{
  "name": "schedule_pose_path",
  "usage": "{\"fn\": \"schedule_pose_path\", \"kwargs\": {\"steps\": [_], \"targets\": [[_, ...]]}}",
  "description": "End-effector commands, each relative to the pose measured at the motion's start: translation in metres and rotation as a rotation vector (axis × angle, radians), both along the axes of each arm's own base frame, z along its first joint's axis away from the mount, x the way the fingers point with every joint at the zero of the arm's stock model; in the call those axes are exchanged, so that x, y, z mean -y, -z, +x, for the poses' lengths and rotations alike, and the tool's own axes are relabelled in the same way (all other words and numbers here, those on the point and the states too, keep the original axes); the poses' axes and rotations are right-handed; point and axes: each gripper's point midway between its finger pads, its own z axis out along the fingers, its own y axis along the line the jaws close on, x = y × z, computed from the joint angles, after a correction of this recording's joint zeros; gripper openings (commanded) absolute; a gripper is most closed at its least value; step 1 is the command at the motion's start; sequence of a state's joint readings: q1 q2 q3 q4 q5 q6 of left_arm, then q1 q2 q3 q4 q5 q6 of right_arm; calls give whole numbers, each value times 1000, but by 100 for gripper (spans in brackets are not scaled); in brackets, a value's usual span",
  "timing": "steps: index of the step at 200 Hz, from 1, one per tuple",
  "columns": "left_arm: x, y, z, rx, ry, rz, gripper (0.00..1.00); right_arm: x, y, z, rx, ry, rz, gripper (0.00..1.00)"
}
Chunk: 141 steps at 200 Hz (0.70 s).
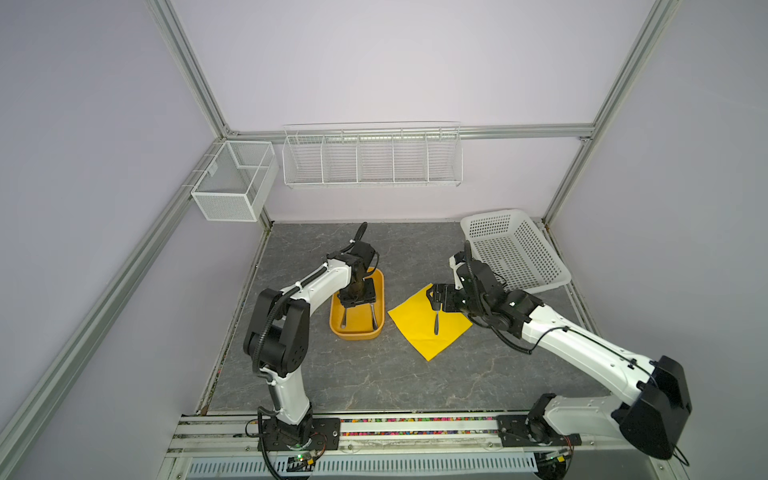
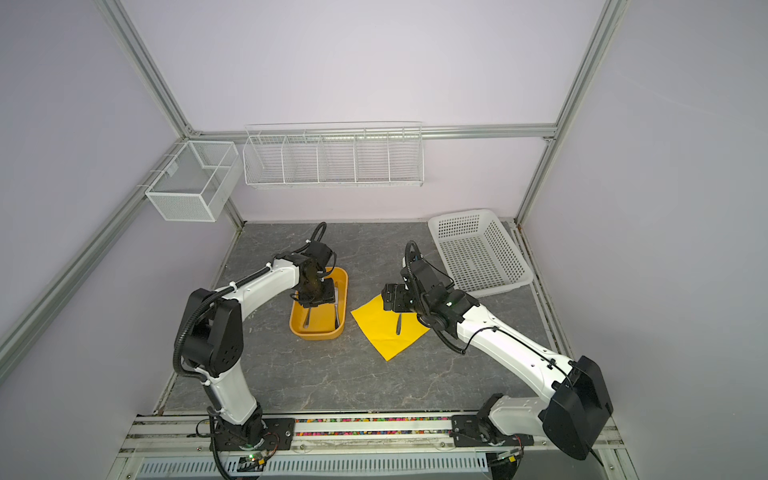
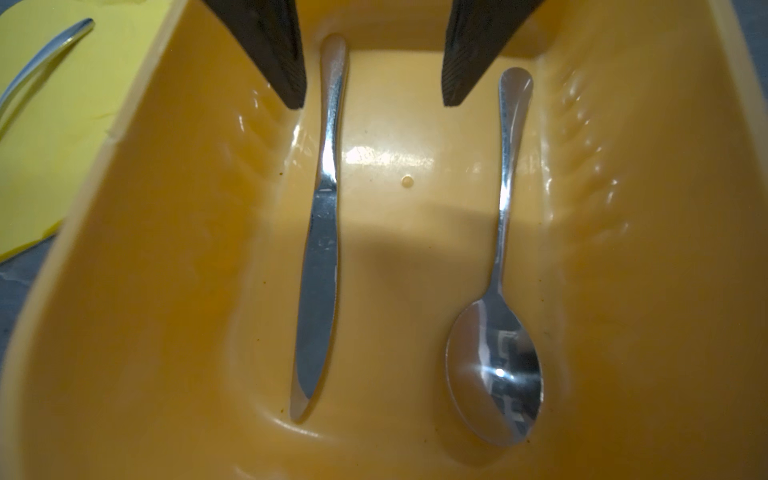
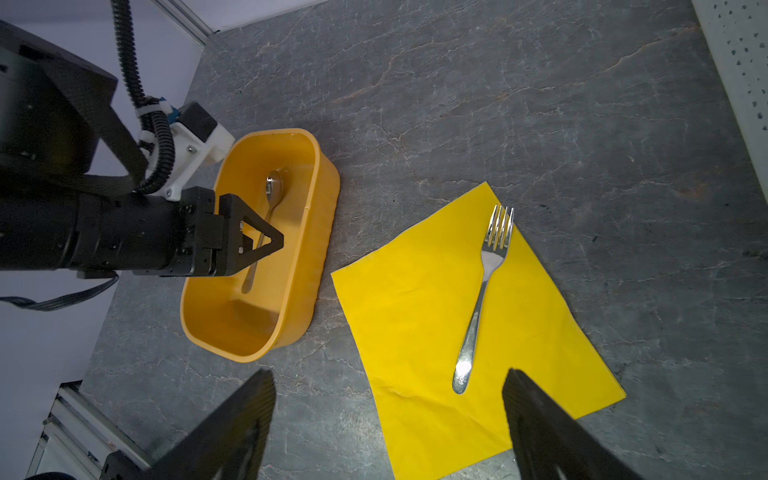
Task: Place the utensils on the paper napkin and roll it up
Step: 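Move the left gripper back over the yellow tray above the knife, then lower the left gripper onto the knife handle and close on it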
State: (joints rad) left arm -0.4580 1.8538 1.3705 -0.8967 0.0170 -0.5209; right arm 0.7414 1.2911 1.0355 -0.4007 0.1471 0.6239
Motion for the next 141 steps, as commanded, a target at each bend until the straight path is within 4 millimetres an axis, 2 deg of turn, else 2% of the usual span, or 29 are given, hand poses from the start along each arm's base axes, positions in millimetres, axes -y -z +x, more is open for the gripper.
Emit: {"fn": "schedule_pose_path", "kwargs": {"steps": [1,25,37,51,70,100,119,141], "targets": [[5,8,-5,-82,29,-11,51,7,-10,4,34,37,-19,89],[17,21,-2,-129,40,-42,48,16,-18,6,70,79,-21,89],[20,22,1,-132,41,-44,44,20,-20,6,89,87,-24,89],[21,22,4,-123,34,-42,43,27,-22,6,102,112,-38,89],[12,24,5,-122,17,10,41,37,-21,7,100,148,-43,89],[5,40,-2,-155,34,74,34,45,-16,12,83,181,-24,89],[-1,44,-6,-162,55,155,31,46,-13,15,68,180,-16,89],[0,48,-9,-165,55,149,31,46,-11,16,57,180,-11,89]]}}
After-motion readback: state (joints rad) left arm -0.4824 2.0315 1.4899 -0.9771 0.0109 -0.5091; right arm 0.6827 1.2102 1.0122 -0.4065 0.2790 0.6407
